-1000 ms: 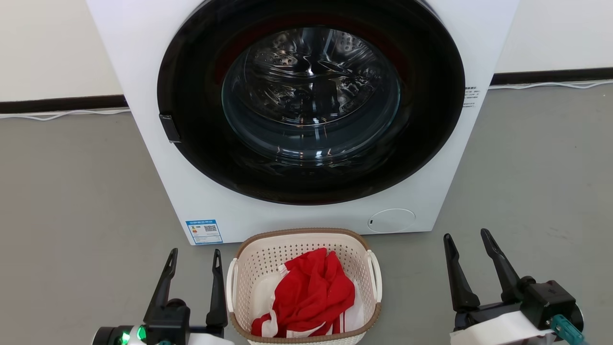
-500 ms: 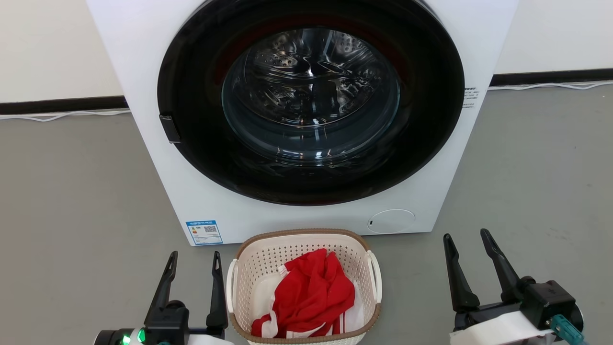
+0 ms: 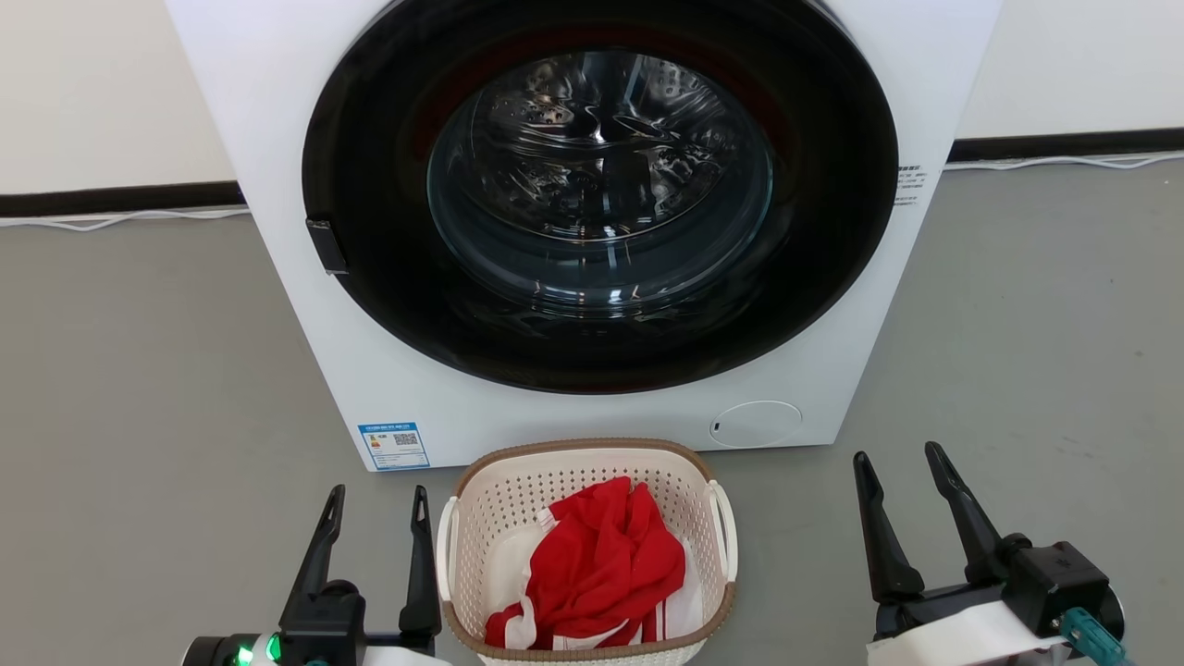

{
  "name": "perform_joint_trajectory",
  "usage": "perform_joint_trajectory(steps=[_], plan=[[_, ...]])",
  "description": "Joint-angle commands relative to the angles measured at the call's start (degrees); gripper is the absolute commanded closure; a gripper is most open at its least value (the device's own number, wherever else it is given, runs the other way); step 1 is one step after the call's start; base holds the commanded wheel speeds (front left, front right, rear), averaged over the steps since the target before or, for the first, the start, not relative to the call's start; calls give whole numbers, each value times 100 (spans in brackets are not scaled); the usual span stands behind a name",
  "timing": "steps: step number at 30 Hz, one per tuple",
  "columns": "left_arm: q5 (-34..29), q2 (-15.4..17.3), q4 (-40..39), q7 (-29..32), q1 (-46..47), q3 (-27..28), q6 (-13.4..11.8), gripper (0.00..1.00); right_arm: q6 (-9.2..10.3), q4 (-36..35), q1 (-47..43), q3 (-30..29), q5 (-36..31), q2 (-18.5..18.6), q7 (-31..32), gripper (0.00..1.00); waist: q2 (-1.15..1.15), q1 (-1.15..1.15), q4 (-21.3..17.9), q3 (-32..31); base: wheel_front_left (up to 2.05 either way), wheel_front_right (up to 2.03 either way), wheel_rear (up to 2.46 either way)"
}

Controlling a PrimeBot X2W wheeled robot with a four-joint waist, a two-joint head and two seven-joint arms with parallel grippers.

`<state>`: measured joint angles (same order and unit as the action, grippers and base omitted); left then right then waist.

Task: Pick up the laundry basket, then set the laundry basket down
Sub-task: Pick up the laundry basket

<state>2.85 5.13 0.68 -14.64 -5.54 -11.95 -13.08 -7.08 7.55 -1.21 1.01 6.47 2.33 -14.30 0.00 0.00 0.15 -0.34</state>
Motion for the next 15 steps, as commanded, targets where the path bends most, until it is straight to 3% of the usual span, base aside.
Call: perform_joint_trajectory(steps=[1, 8, 15], plan=[[-56, -31, -152, -36, 115, 198, 51, 0, -41, -191, 95, 151, -34, 54, -70, 0, 0, 0, 3, 23, 0, 0, 0], [-38, -60, -120, -36, 183, 234, 120, 0, -41, -174, 139, 140, -41, 54, -70, 0, 0, 0, 14, 216, 0, 0, 0], [-27, -104, -51, -36, 553, 245, 190, 0, -41, -188, 467, 129, -57, 54, -70, 0, 0, 0, 56, 834, 0, 0, 0]])
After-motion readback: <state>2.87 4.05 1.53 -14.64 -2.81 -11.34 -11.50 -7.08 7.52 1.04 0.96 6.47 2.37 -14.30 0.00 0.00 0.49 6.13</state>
